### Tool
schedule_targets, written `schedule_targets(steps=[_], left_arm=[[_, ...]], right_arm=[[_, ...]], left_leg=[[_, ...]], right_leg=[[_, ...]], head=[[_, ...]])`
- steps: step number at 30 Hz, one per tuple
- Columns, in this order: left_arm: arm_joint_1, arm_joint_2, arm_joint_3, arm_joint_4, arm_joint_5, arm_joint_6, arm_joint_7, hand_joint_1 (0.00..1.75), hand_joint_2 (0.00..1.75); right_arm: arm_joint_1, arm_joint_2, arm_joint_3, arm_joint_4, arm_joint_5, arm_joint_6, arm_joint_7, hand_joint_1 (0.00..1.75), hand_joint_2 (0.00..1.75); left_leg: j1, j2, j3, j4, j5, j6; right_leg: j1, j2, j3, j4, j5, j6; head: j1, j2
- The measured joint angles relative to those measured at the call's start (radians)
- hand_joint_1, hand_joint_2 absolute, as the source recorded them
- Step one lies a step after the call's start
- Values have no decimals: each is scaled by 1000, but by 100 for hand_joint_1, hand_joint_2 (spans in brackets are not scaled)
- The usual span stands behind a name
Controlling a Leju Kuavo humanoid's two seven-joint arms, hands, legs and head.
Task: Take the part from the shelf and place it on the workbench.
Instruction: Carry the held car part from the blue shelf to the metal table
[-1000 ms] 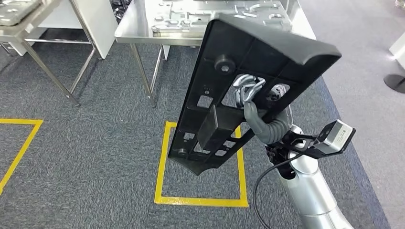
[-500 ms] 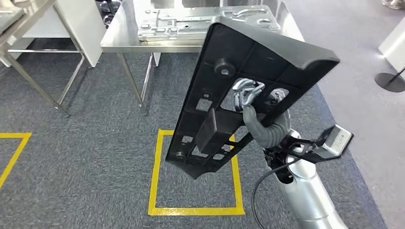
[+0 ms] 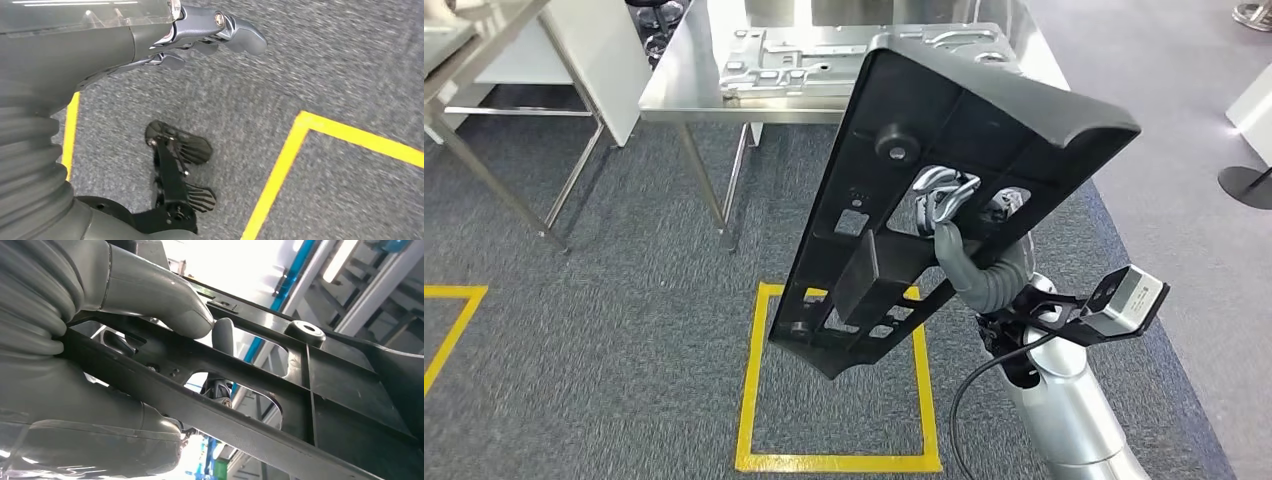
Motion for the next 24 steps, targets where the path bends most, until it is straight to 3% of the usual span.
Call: schedule_targets(steps=[4,6,8,9,10,11,13,14,16,17,19,21,24], left_arm=[[-3,-1,0,0,-3,-1,-1,0,175],[-4,-1,0,0,-5,-2,-2,0,175],[-3,-1,0,0,-9,-4,-3,0,175],[-1,-1,0,0,-11,-6,-3,0,175],[0,-1,0,0,-12,-7,-3,0,175],[1,-1,0,0,-13,-9,-3,0,175],[2,0,0,0,-13,-11,-4,0,175],[2,0,0,0,-13,-11,-4,0,175],[2,0,0,0,-13,-11,-4,0,175],[3,1,0,0,-14,-11,-5,0,175],[4,1,0,0,-14,-11,-6,0,175],[0,0,0,0,-14,-10,-6,0,175],[-2,0,0,0,-15,-10,-7,0,175]], right_arm=[[0,1,-1,-5,2,-1,3,175,175],[-1,3,-1,-9,4,-1,3,175,175],[1,4,-1,-10,5,-1,3,175,175],[3,4,-1,-10,6,-1,3,175,175],[5,4,-1,-10,7,-1,3,175,175],[6,4,-1,-10,8,-1,3,175,175],[6,4,-1,-11,8,-1,4,175,175],[6,4,-1,-11,8,-1,4,175,175],[7,4,-1,-11,8,-1,4,175,175],[7,4,-1,-12,9,-1,5,175,175],[6,4,-1,-13,9,-2,5,175,175],[2,4,-1,-16,10,-2,5,175,175],[2,4,-2,-16,10,-2,6,175,175]], left_leg=[[1,4,-8,40,-6,-20],[3,3,-66,141,-28,-27],[4,3,-150,265,-78,-33],[4,3,-184,302,-95,-34],[4,3,-203,308,-93,-33],[3,3,-205,280,-68,-30],[1,2,-170,148,30,-18],[-2,2,-153,92,53,-11],[-8,1,-138,41,62,2],[-9,1,-137,39,55,8],[-5,-1,-119,28,73,19],[-1,-1,-97,22,70,27],[-3,-2,-82,22,53,33]], right_leg=[[2,5,16,-15,-8,-28],[0,6,32,-21,-16,-39],[2,8,44,-21,-28,-44],[3,10,50,-21,-35,-45],[4,12,59,-21,-42,-44],[6,14,70,-21,-49,-44],[8,16,94,-21,-66,-41],[10,17,103,-20,-74,-38],[13,18,109,-17,-84,-27],[14,19,111,-14,-86,-20],[15,18,112,5,-92,-9],[12,17,76,76,-118,2],[6,16,-42,245,-185,13]], head=[[-3,0],[-7,0],[-11,0],[-11,0],[-12,0],[-12,0],[-12,0],[-12,0],[-13,0],[-13,0],[-13,0],[-9,0],[-6,0]])
